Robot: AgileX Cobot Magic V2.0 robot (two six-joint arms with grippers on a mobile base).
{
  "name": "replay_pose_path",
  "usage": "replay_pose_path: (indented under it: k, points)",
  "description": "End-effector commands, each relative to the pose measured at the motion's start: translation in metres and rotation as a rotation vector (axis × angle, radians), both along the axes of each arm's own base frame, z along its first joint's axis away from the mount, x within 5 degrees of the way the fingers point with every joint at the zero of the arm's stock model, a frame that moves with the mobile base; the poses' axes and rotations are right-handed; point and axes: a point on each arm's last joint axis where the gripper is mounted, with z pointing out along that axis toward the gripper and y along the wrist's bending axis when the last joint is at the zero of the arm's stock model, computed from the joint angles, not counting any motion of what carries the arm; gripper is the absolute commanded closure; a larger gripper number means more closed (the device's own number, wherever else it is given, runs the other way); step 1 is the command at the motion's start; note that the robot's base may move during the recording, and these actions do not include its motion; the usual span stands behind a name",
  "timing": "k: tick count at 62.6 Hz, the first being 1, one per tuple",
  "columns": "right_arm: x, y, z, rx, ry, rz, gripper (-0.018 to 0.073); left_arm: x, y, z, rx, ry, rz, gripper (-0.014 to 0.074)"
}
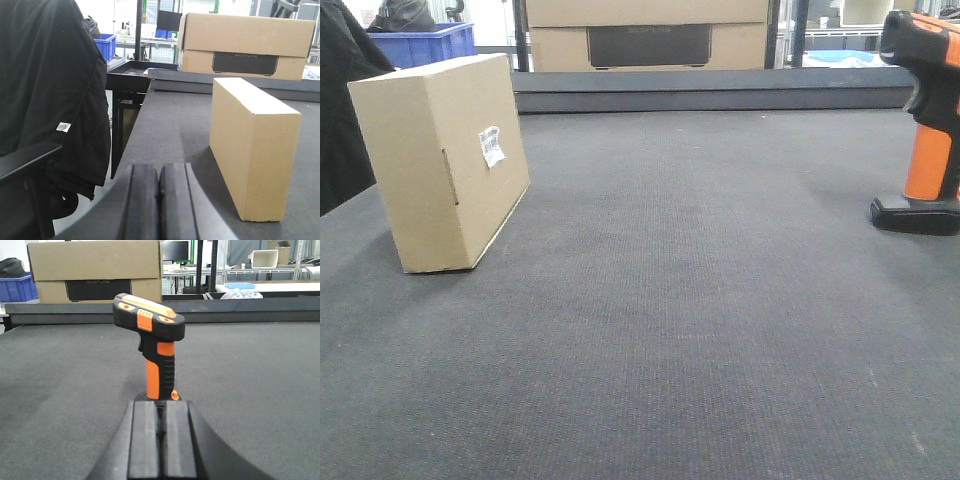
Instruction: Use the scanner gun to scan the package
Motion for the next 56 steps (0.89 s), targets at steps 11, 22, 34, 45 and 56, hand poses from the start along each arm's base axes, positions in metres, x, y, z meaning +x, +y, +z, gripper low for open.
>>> replay_pose_path:
  k: [11, 22, 34, 45, 56]
  points:
    - [-0.0002, 0.0, 0.0008, 0.003, -0.016, 0.0, 0.0724, -0.0005, -0.0003, 0.0008, 0.037, -0.003, -0.003, 0.0707]
    - [-0.0002, 0.0, 0.0008, 0.003, -0.016, 0.0, 0.0724, -0.0005, -0.0003, 0.0008, 0.037, -0.003, -0.003, 0.0707]
    - [-0.0002, 0.0, 0.0008, 0.003, -0.016, 0.0, 0.0724, -0.0005, -0.0003, 0.0008, 0.037, -0.003, -0.003, 0.0707]
    - [-0.0002, 0.0, 0.0008, 0.003, -0.016, 0.0, 0.0724, -0.0005, -0.0003, 0.0008, 0.037, -0.003, -0.003, 0.0707]
    - [-0.0002, 0.0, 0.0008, 0.003, -0.016, 0.0, 0.0724, -0.0005, -0.0003, 0.0008, 0.037, -0.003, -0.003, 0.0707]
